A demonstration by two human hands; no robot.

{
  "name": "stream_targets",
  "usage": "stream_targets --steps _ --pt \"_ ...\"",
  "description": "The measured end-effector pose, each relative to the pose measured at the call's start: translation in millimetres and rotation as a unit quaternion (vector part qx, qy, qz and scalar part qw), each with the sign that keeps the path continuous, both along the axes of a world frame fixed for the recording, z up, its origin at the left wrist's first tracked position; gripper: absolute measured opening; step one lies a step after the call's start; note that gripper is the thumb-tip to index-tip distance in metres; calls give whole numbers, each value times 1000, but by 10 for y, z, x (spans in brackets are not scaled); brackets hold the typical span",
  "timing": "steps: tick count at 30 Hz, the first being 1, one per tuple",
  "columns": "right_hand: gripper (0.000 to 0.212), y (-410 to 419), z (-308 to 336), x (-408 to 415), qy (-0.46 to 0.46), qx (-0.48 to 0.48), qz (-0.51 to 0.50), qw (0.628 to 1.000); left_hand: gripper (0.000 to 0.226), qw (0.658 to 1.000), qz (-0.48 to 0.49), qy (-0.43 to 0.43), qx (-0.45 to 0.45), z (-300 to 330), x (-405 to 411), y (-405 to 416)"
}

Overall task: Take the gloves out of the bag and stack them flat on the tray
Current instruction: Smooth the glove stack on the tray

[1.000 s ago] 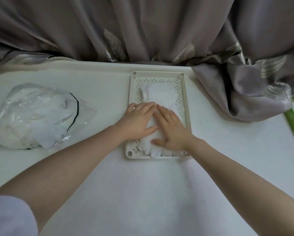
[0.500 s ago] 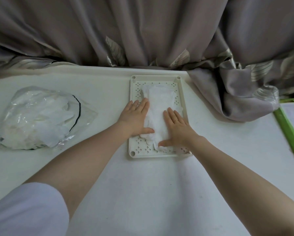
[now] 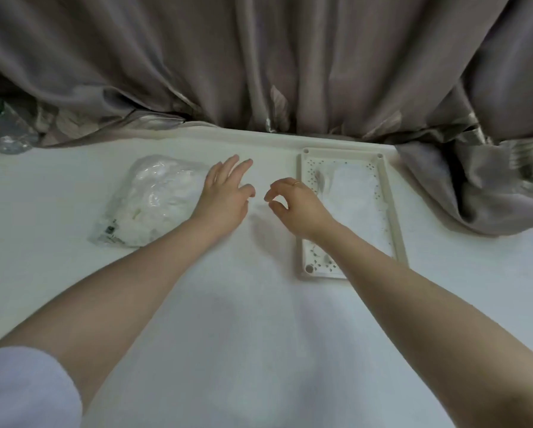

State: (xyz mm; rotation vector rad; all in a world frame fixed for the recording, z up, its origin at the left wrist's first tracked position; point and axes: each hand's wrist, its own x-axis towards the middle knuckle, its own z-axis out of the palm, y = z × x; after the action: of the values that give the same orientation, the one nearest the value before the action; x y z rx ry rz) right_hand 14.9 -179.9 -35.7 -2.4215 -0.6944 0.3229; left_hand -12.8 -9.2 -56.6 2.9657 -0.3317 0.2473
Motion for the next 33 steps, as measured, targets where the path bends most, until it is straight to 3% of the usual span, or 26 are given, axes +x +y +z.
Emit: stream_targets --steps 3,7,10,13,20,22,28,30,33 --pt "26 483 4 -105 28 16 11 999 21 996 89 -5 31 117 -156 450" --pt "31 1004 -108 -197 97 -20 2 995 50 970 176 169 8 145 -175 1022" --pt "39 1282 -173 -238 230 1 -82 970 78 960 141 230 -70 126 -157 1283" --pt "37 1423 -211 -234 328 92 -177 923 86 966 107 224 -80 144 -161 1361" --pt "22 1562 -269 -159 381 274 -284 836 85 969 56 226 -80 57 -73 1405" --pt "13 1571 -262 -158 380 269 -277 841 80 971 43 224 -75 31 -57 1389" --pt "4 1625 -226 -256 314 162 -175 919 88 972 37 221 -70 -33 -35 1347" --pt "16 1669 -253 -254 281 178 -190 924 87 971 36 222 -74 -37 -48 1354" --pt "8 1682 -176 -245 271 256 -222 901 69 973 34 213 -86 -29 -63 1379"
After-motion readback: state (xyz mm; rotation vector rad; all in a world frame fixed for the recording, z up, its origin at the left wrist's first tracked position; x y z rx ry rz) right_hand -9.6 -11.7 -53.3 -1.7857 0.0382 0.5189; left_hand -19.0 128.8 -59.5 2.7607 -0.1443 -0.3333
